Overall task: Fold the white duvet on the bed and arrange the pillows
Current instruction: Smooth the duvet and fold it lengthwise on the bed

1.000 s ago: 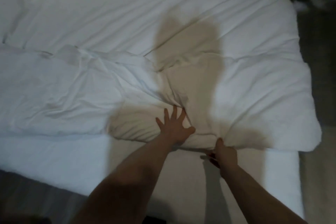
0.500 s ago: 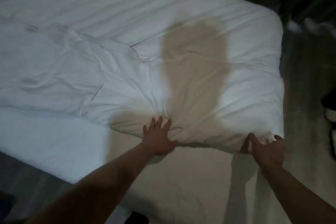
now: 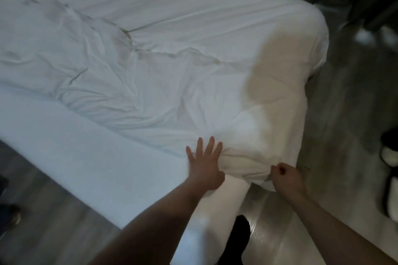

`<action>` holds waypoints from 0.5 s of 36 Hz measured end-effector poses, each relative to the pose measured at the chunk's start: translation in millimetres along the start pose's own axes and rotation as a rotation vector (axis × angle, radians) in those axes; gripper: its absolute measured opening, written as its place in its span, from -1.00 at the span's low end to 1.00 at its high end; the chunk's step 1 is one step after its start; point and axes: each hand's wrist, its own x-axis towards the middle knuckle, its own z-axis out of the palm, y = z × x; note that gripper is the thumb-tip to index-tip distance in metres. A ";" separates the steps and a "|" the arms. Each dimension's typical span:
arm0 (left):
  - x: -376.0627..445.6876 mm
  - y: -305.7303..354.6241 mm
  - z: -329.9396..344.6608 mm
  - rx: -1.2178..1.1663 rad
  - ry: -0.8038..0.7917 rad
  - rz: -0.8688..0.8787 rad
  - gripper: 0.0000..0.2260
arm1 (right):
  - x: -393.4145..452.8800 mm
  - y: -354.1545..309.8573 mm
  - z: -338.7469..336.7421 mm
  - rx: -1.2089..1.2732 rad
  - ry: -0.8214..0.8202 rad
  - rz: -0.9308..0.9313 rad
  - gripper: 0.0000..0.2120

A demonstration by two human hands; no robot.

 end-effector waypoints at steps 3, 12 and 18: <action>-2.5 5.6 -9.1 -0.010 -0.096 0.045 -0.21 | -10.1 14.0 -3.1 0.012 0.003 0.009 -0.69; -21.2 -13.2 -28.1 -0.989 0.084 -0.329 -0.84 | -3.3 -1.1 -5.5 -0.103 -0.187 0.020 -0.80; -30.7 -4.7 5.0 -1.058 -0.028 -0.512 -0.57 | 55.2 -43.2 -35.7 -0.065 0.094 -0.300 -0.60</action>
